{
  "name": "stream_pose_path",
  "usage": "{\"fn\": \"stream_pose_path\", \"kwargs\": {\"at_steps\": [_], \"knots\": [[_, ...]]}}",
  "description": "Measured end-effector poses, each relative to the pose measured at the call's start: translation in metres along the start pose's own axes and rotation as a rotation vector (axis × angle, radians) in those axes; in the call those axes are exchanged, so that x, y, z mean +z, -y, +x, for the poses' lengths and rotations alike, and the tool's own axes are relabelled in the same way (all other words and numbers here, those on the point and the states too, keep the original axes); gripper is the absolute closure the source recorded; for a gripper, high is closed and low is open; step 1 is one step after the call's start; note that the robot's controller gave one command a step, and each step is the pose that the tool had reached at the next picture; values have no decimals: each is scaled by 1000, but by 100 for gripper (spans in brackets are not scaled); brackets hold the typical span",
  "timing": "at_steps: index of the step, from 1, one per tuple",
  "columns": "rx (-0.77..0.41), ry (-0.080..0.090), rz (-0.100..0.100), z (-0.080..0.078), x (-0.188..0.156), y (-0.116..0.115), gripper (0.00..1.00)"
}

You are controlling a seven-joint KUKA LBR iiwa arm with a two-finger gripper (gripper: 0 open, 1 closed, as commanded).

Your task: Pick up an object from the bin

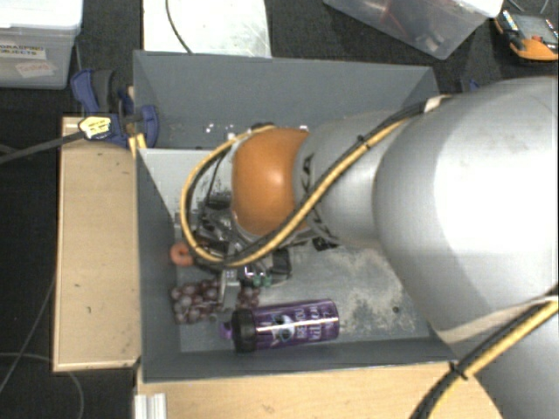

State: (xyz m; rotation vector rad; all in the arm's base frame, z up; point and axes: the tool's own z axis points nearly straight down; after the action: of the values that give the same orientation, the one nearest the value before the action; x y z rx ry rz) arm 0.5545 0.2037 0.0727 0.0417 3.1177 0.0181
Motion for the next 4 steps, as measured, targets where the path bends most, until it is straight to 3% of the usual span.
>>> {"fn": "stream_pose_path", "kwargs": {"at_steps": [3,4], "knots": [[32,-3,-3,-7,-8,5,0],[-237,-3,-2,-3,-100,20,0]]}}
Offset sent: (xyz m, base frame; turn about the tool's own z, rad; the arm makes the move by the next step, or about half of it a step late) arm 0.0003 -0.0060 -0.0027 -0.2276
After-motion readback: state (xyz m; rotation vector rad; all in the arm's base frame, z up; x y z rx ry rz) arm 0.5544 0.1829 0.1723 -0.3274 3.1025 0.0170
